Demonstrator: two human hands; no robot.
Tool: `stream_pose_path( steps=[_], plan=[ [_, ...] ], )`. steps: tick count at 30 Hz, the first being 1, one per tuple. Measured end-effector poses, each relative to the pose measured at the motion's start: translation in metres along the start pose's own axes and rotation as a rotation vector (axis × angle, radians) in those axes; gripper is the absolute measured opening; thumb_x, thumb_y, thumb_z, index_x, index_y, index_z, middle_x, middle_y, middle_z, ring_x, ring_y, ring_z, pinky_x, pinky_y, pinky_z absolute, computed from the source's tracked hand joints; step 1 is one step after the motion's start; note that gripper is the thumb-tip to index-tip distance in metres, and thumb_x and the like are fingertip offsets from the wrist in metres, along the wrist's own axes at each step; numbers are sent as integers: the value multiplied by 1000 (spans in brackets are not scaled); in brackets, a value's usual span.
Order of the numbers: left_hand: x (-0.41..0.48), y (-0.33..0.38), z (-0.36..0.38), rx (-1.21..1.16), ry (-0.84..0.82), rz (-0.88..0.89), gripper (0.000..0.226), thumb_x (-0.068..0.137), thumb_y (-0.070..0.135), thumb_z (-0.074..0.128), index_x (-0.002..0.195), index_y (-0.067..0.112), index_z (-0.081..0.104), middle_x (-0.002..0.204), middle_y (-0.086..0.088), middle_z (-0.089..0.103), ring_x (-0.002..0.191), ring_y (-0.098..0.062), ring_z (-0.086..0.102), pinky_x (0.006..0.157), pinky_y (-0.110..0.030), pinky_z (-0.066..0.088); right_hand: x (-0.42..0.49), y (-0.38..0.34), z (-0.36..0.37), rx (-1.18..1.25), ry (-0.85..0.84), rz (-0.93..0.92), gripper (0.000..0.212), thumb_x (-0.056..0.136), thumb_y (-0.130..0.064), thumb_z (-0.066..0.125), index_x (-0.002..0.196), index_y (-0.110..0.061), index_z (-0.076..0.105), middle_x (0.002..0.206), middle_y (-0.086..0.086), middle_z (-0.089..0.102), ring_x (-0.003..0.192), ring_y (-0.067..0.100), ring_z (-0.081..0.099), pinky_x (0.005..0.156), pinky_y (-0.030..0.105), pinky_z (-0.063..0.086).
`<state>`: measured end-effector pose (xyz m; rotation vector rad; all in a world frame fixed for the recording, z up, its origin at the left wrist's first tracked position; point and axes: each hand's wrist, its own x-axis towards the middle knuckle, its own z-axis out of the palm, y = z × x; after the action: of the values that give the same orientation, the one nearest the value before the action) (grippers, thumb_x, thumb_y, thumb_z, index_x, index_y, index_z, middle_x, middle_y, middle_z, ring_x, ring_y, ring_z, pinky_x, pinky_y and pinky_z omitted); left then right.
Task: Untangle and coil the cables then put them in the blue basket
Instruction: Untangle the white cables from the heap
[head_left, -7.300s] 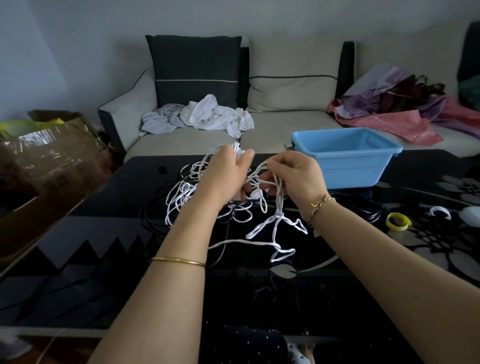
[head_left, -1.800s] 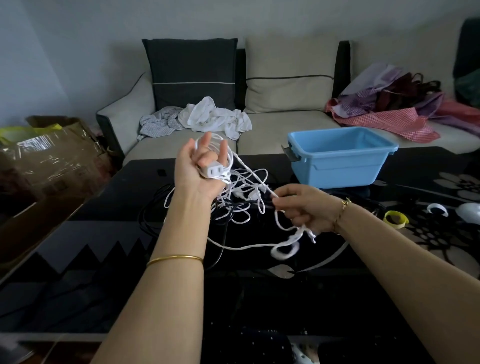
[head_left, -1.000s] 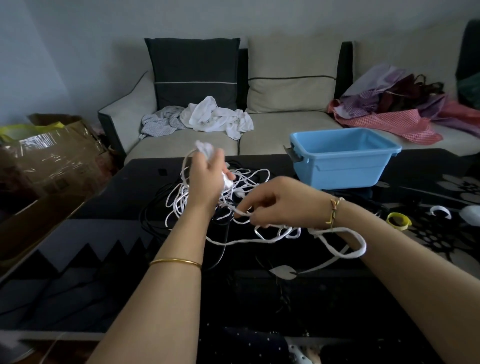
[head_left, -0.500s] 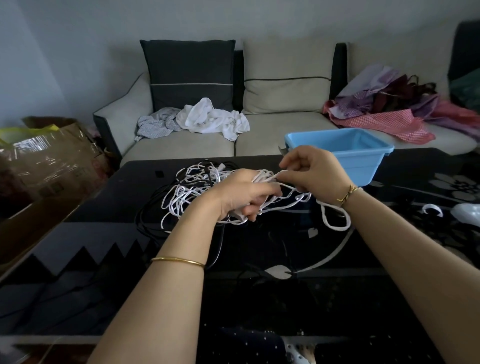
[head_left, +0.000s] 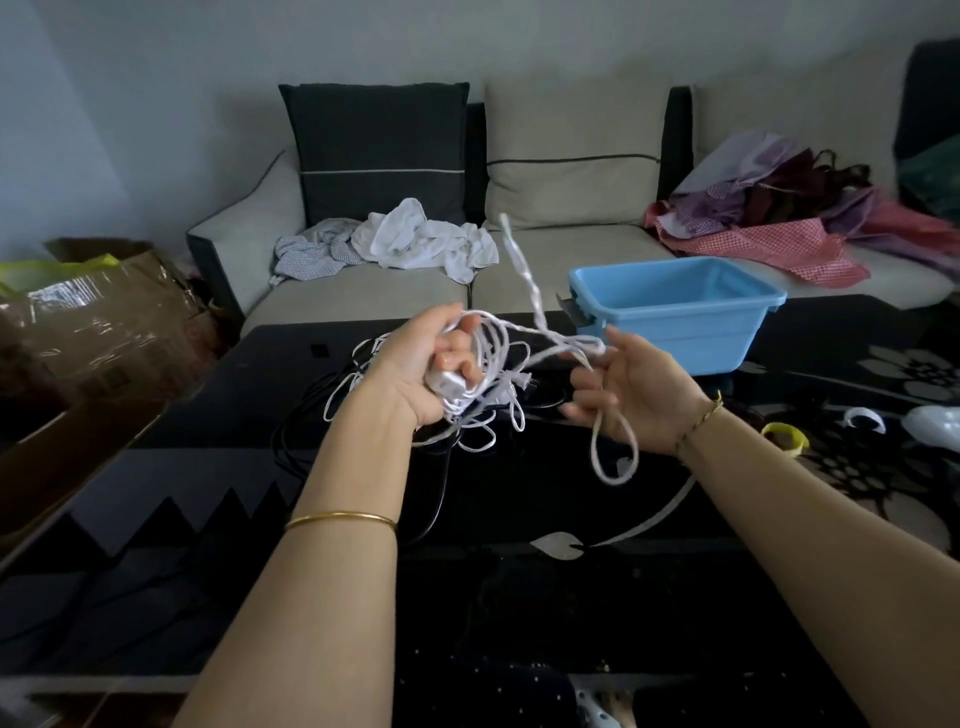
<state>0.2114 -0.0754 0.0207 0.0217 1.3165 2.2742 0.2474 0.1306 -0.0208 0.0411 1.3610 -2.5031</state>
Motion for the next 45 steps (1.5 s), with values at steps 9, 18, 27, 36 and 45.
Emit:
stream_pose_path(
  steps=[9, 18, 27, 36, 45],
  plan=[
    [-4, 4, 6, 84, 70, 175, 29, 100, 27, 47, 78, 10, 54, 38, 10, 31, 30, -2, 29, 39, -15, 39, 14, 14, -3, -970, 426, -137, 34, 86, -42, 62, 91, -8, 64, 74, 2, 55, 57, 13, 51, 57, 26, 47],
    [-9, 13, 9, 117, 66, 285, 31, 100, 27, 44, 76, 11, 55, 38, 11, 28, 30, -3, 27, 40, -16, 39, 11, 23, 35, -1668, 878, -899, 22, 82, -31, 56, 64, -20, 62, 74, -5, 55, 83, 23, 46, 70, 30, 24],
    [-19, 31, -16, 62, 127, 382, 32, 101, 28, 44, 76, 12, 55, 39, 11, 28, 30, -4, 24, 41, -16, 38, 55, 67, 85, -786, 18, 33, 53, 90, -35, 60, 134, -14, 41, 116, 7, 55, 72, 22, 67, 55, 33, 56],
    [-27, 42, -35, 39, 174, 457, 35, 101, 30, 42, 73, 13, 55, 41, 10, 27, 33, -4, 25, 43, -16, 38, 77, 64, 122, -206, 114, 23, 22, 99, -14, 34, 84, -12, 50, 49, 2, 58, 52, 16, 61, 62, 34, 54],
    [-24, 39, -35, 86, 264, 471, 31, 100, 30, 46, 75, 13, 55, 39, 10, 31, 31, -5, 28, 43, -18, 39, 42, 1, 79, -863, 238, 206, 22, 95, -13, 46, 77, -7, 56, 45, 1, 36, 24, 5, 17, 33, 6, 19]
  ],
)
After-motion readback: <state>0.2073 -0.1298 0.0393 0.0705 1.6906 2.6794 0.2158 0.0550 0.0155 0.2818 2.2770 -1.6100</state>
